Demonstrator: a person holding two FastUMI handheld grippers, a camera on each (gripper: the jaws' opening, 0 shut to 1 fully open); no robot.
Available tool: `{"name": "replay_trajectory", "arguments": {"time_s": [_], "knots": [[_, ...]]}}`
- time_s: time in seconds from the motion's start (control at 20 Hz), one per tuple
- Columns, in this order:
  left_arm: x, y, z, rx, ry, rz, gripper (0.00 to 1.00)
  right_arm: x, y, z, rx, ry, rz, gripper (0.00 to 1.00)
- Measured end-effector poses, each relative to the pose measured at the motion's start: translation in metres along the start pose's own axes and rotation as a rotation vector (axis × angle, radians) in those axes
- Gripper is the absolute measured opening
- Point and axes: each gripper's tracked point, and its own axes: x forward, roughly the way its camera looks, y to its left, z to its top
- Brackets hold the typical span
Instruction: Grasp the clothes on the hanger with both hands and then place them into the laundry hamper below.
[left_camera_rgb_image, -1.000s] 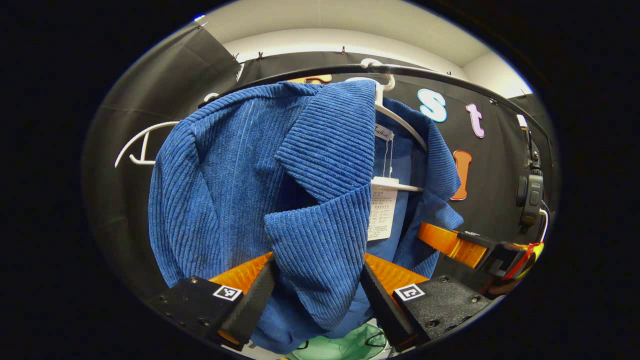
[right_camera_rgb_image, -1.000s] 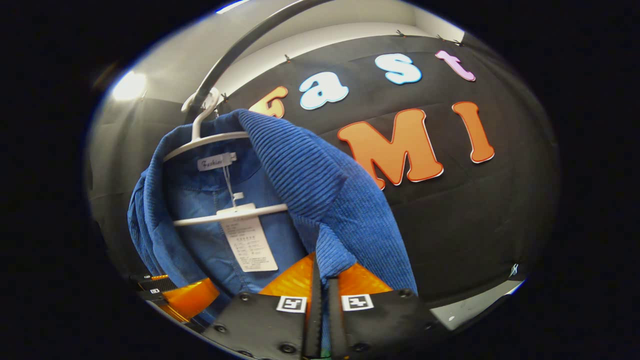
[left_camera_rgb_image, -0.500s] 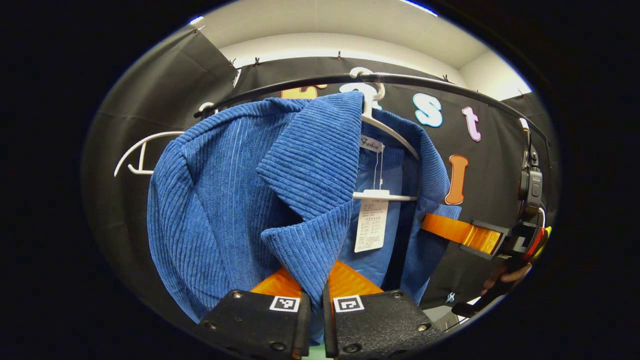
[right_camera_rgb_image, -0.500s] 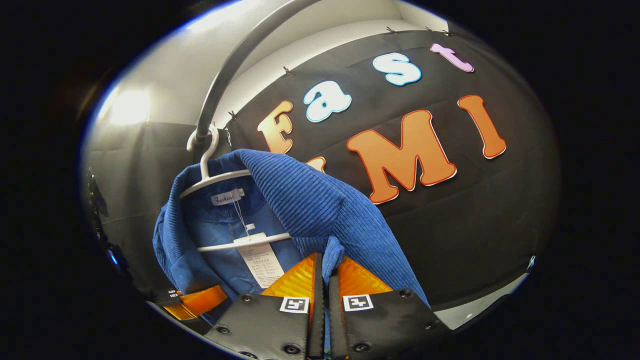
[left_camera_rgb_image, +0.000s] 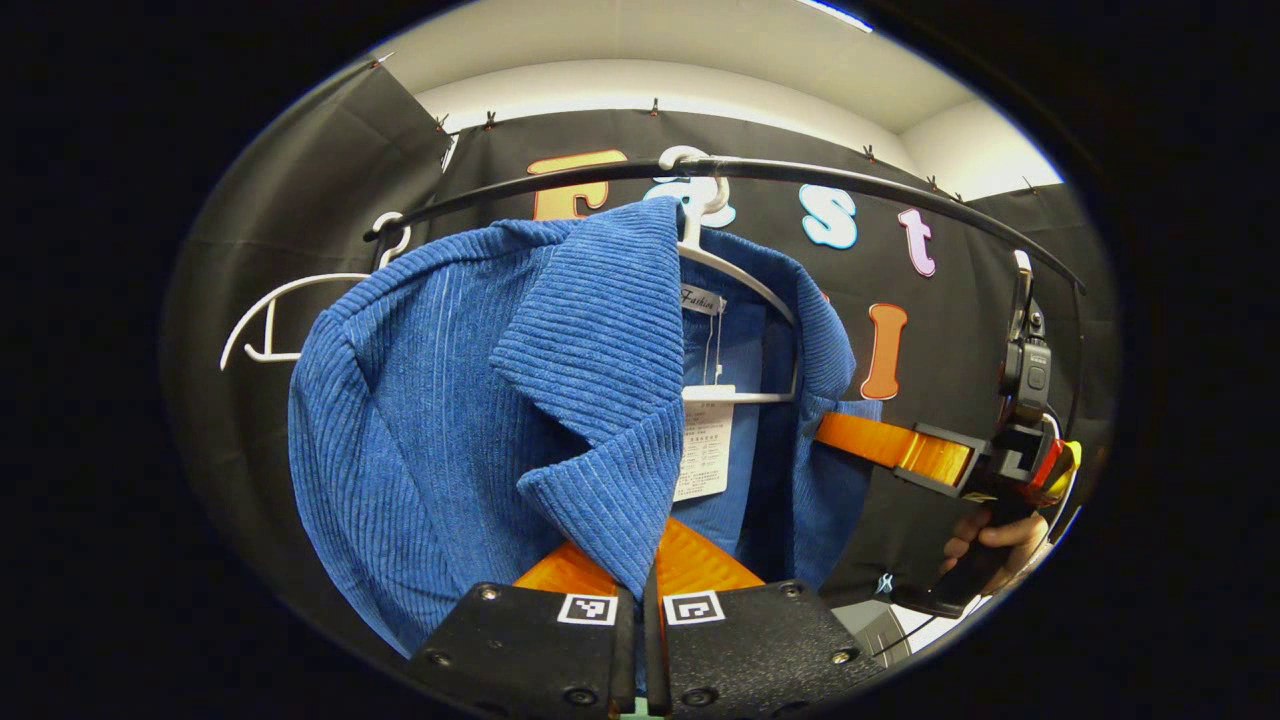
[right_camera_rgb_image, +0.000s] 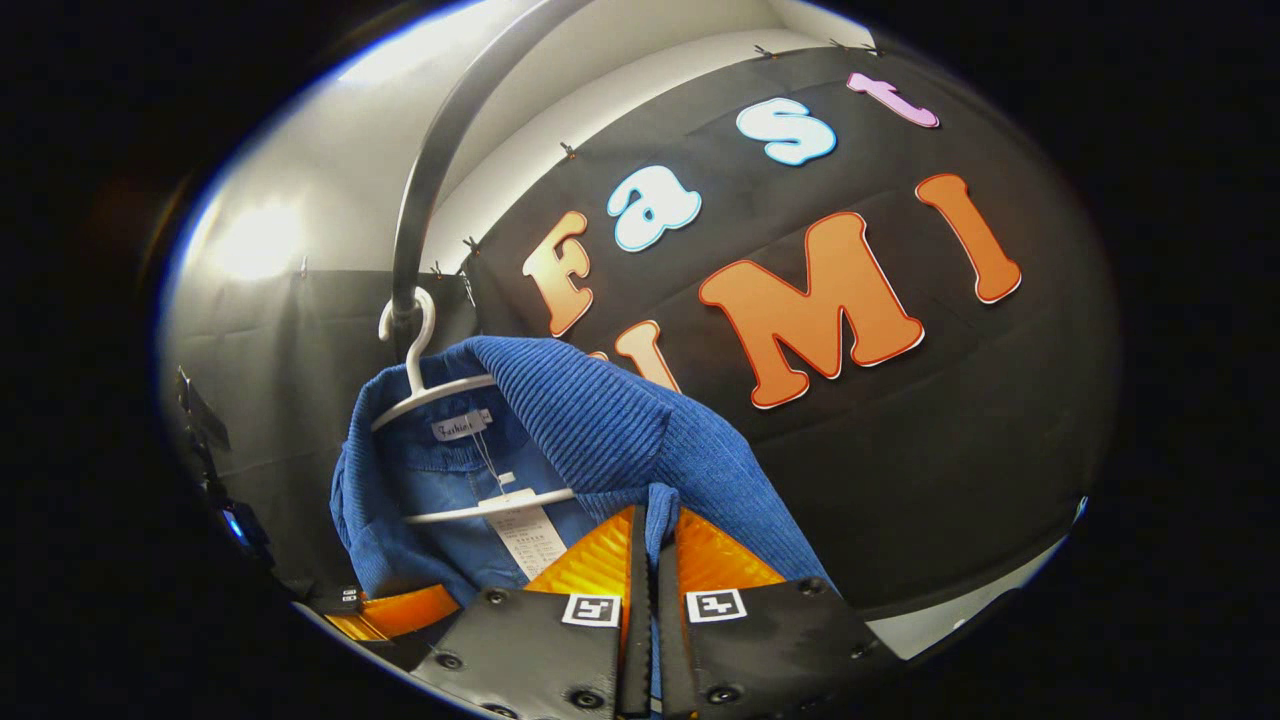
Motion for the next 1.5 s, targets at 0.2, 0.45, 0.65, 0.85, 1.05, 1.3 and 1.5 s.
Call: {"name": "replay_trajectory", "arguments": {"time_s": [0.2, 0.45, 0.65, 0.85, 1.05, 1.3, 1.5], "knots": [[-0.017, -0.021, 0.007, -0.055, 0.045, -0.111, 0.04, -0.006, -0.007, 0.014, 0.069, -0.01, 0.013, 0.11], [-0.043, -0.016, 0.046, -0.06, 0.002, -0.169, 0.02, -0.016, -0.013, 0.033, 0.18, -0.039, 0.068, 0.1], [-0.065, 0.01, 0.073, -0.076, -0.02, -0.169, 0.02, -0.008, -0.032, 0.06, 0.321, -0.108, 0.054, 0.07], [-0.078, 0.043, 0.094, -0.133, -0.059, -0.127, 0.02, 0.001, -0.036, 0.073, 0.391, -0.126, 0.08, 0.07], [-0.09, 0.081, 0.115, -0.166, -0.09, -0.082, 0.02, 0.007, -0.042, 0.093, 0.45, -0.15, 0.108, 0.07], [-0.089, 0.111, 0.135, -0.144, -0.104, -0.069, 0.02, 0.016, -0.046, 0.105, 0.444, -0.156, 0.111, 0.07], [-0.084, 0.126, 0.154, -0.028, -0.119, -0.056, 0.02, 0.02, -0.049, 0.11, 0.409, -0.15, 0.092, 0.07]]}}
